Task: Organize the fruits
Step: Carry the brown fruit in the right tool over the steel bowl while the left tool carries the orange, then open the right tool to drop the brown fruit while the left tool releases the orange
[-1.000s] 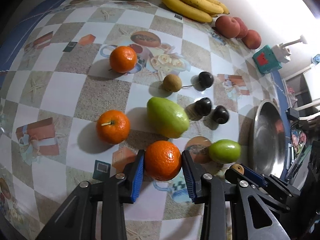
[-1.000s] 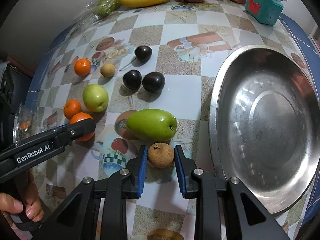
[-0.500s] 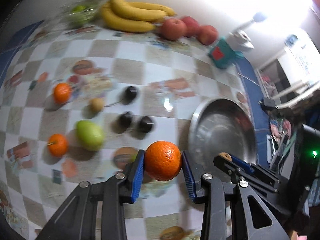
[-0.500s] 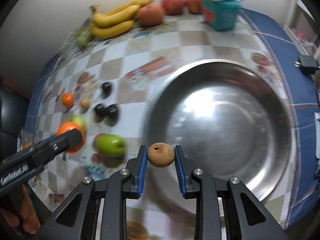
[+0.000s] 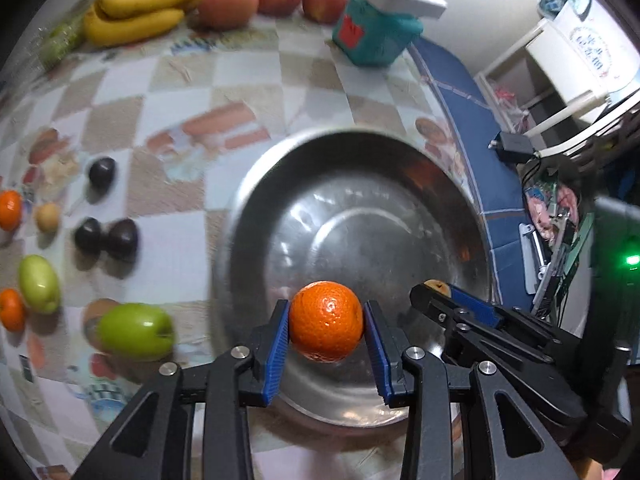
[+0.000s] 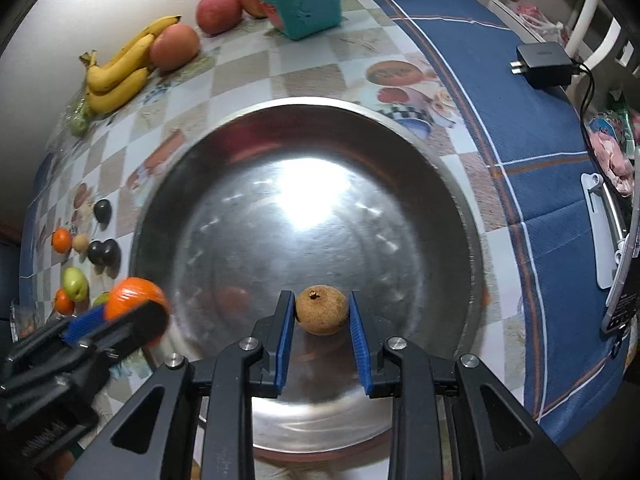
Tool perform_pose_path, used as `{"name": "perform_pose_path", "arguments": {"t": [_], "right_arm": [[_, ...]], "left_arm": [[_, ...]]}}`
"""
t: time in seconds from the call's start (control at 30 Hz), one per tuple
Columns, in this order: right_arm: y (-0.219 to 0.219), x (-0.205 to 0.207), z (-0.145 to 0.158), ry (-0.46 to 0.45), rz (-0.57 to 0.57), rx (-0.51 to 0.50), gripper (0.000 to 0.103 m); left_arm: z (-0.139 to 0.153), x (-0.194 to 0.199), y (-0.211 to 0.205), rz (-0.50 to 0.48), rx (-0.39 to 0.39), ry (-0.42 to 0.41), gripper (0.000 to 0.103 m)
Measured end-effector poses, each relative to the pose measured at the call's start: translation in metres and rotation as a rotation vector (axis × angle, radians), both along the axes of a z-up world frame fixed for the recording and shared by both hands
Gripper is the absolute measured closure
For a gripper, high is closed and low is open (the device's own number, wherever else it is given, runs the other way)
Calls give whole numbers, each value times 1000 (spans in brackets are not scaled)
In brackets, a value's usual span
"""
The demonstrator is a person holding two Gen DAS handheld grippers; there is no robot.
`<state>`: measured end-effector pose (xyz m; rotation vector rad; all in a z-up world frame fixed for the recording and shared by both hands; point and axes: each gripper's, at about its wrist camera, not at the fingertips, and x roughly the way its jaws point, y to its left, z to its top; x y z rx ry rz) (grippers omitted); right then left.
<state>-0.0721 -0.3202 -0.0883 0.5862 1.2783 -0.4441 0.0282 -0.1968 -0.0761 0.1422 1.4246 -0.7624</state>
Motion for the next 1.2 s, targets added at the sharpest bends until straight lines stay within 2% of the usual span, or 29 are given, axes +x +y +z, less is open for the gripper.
{"name": "perform_pose_path", "arguments": {"t": [0.2, 0.47, 0.6, 0.83, 0.9, 0.97, 1.07, 1.1, 1.17, 1.2], "right_arm": [[-7, -6, -5, 28, -21, 7, 75], [-12, -4, -5, 61, -26, -18, 75], [-9, 1, -3, 69, -21, -25, 73], [-2, 9, 19, 66, -40, -59, 73], [0, 14, 29, 55, -55, -63, 73], [4, 17, 34, 55, -60, -59, 73], [13, 24, 39, 58, -64, -73, 71], [17, 26, 41, 56, -69, -82, 70], [22, 27, 42, 54, -75, -90, 53], [28, 29, 42, 61, -68, -103, 48]], "left_arm": [[-21, -10, -13, -10, 37, -2, 64], [-25, -10, -11, -11, 38, 17, 62], [-21, -9, -5, -14, 15, 31, 55], [3, -7, 8, -19, -36, 20, 55], [11, -2, 14, -19, -37, -3, 49], [17, 4, 22, -21, -7, -41, 43], [15, 13, 36, -26, 74, -82, 40], [13, 17, 42, -20, 99, -88, 39], [13, 25, 53, 3, 129, -104, 38], [15, 28, 58, 10, 125, -116, 32]]}}
